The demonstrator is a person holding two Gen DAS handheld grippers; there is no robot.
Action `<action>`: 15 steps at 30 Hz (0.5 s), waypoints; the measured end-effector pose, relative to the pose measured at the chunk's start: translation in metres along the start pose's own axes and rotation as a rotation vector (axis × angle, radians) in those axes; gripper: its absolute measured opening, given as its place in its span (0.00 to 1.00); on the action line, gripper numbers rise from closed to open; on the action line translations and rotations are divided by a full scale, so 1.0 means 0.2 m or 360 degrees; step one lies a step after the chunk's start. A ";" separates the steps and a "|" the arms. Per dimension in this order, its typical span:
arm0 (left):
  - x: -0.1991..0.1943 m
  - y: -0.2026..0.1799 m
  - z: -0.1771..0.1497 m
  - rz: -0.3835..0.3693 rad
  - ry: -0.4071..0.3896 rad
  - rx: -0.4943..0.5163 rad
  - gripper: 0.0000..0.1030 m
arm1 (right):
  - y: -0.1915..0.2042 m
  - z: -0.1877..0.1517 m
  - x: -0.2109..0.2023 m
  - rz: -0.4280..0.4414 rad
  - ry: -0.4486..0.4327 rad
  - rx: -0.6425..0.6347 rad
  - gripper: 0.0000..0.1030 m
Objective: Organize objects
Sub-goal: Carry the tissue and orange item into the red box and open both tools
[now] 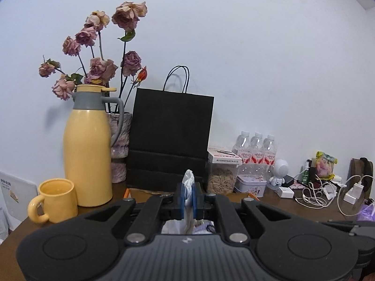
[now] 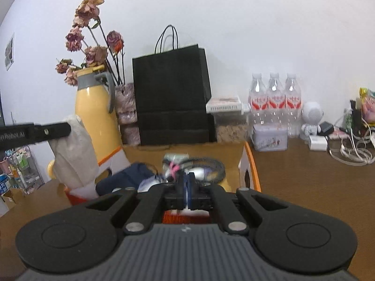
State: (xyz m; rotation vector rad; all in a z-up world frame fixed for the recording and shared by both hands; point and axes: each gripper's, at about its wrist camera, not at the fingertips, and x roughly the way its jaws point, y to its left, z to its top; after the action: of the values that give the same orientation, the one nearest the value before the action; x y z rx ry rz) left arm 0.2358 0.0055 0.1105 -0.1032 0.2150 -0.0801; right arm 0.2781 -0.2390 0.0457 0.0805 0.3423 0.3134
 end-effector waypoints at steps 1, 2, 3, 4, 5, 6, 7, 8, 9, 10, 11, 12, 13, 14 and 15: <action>0.04 0.00 0.01 0.0011 0.0002 -0.0004 0.05 | 0.00 0.03 0.03 -0.0005 -0.0011 -0.0005 0.02; 0.08 0.00 0.01 0.0019 0.0007 -0.0010 0.05 | 0.00 0.05 0.06 -0.0009 -0.0022 -0.0010 0.02; 0.12 0.00 0.02 0.0027 0.0012 -0.0020 0.05 | 0.00 0.08 0.09 -0.0009 -0.0031 -0.0011 0.02; 0.17 0.00 0.02 0.0037 0.0016 -0.0028 0.05 | 0.01 0.10 0.13 -0.0009 -0.0038 -0.0009 0.02; 0.21 0.00 0.02 0.0052 0.0023 -0.0030 0.06 | 0.01 0.11 0.17 -0.0011 -0.0041 -0.0012 0.02; 0.26 0.00 0.01 0.0078 0.0038 -0.0030 0.07 | 0.02 0.12 0.21 -0.0019 -0.0042 -0.0020 0.02; 0.32 0.00 0.00 0.0118 0.0066 -0.0030 0.10 | 0.02 0.13 0.26 -0.0044 -0.0043 -0.0024 0.03; 0.36 0.00 -0.02 0.0147 0.0086 -0.0024 0.17 | 0.02 0.13 0.30 -0.0074 -0.0035 -0.0025 0.05; 0.40 0.01 -0.03 0.0167 0.0102 -0.0019 0.23 | 0.02 0.12 0.34 -0.0095 -0.0021 -0.0022 0.11; 0.42 0.02 -0.05 0.0180 0.0115 -0.0009 0.40 | 0.01 0.11 0.37 -0.0101 -0.0005 -0.0008 0.20; 0.44 0.03 -0.06 0.0189 0.0122 0.0005 0.65 | -0.01 0.09 0.39 -0.0115 0.0015 0.0005 0.54; 0.45 0.04 -0.07 0.0198 0.0122 0.0011 0.78 | -0.02 0.07 0.41 -0.0133 0.0034 0.0005 0.85; 0.45 0.05 -0.07 0.0207 0.0108 0.0007 0.96 | -0.02 0.06 0.42 -0.0149 0.0044 -0.0006 0.90; 0.45 0.06 -0.07 0.0215 0.0088 0.0003 0.99 | -0.03 0.04 0.42 -0.0159 0.0046 -0.0025 0.90; 0.44 0.06 -0.07 0.0226 0.0080 0.0005 1.00 | -0.03 0.03 0.42 -0.0166 0.0056 -0.0036 0.94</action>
State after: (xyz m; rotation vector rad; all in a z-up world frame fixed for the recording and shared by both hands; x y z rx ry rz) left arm 0.3199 0.0082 0.0775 -0.0825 0.2721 0.0580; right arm 0.3569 -0.2190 0.0244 0.0350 0.3764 0.2155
